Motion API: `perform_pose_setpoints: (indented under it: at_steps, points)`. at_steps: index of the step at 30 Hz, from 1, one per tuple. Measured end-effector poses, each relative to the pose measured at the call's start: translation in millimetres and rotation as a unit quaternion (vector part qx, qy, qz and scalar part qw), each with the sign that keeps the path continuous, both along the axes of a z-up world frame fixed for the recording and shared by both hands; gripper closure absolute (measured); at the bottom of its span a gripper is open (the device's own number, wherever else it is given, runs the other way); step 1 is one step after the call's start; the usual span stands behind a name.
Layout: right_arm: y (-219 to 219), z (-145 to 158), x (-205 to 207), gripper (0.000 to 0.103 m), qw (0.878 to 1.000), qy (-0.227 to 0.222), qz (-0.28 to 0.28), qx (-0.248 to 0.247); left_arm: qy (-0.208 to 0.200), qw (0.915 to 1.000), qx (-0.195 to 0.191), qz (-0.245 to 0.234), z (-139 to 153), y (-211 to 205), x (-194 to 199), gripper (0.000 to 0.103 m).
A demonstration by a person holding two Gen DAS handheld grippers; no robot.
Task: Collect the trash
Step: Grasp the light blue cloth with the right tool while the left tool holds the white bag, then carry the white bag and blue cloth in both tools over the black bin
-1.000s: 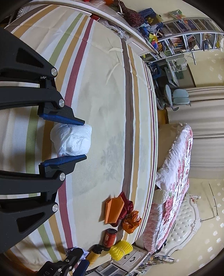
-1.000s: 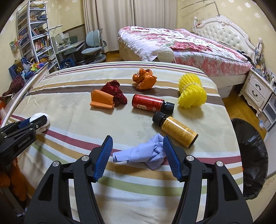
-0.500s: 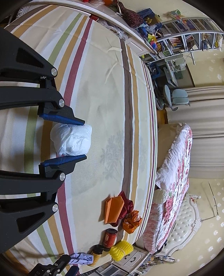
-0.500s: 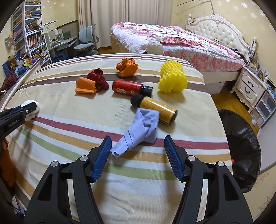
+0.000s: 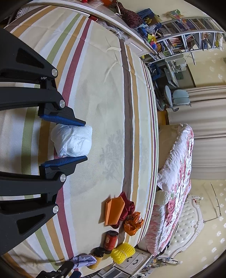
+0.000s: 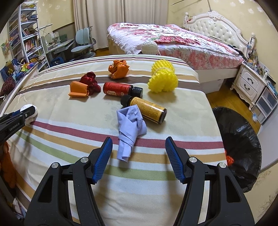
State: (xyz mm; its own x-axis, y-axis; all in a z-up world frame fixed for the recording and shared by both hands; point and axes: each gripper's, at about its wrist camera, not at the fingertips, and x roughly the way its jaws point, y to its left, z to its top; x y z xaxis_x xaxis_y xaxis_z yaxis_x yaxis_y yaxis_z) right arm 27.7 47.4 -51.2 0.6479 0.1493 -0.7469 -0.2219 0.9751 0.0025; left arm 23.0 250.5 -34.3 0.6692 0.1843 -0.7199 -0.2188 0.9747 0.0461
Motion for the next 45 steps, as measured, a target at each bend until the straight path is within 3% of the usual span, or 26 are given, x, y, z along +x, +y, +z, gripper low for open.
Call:
perform_pose_setpoints:
  at_steps: [4,10,11,15,29,45]
  points:
    - [7.8,-2.5,10.2,0.045,1.000,0.006,0.004,0.001,0.000,1.0000,0.001,0.000,0.0,-0.5,-0.2,0.068]
    - [15.7,-6.8,18.1,0.059,1.000,0.011,0.008,-0.010,-0.001,1.0000,0.008,-0.004,-1.5,-2.4,1.8,0.068]
    - [16.3,-6.5,18.0,0.065,1.000,0.010,0.009,-0.011,-0.001,1.0000,0.008,-0.004,-1.3,-2.5,1.9,0.068]
    - [16.9,-6.1,14.6,0.071,1.000,0.006,0.010,-0.015,-0.001,1.0000,0.008,-0.004,-1.7,-2.4,1.8,0.068]
    - [-6.8,10.3,-9.0,0.072,1.000,-0.019,0.003,0.005,-0.016,0.9997,-0.006,-0.018,5.3,-16.9,-9.7,0.069]
    - [-86.1,23.7,-21.8,0.072,0.997,-0.045,-0.065,0.021,-0.046,0.9939,-0.011,-0.099,27.1,-108.7,-18.1,0.069]
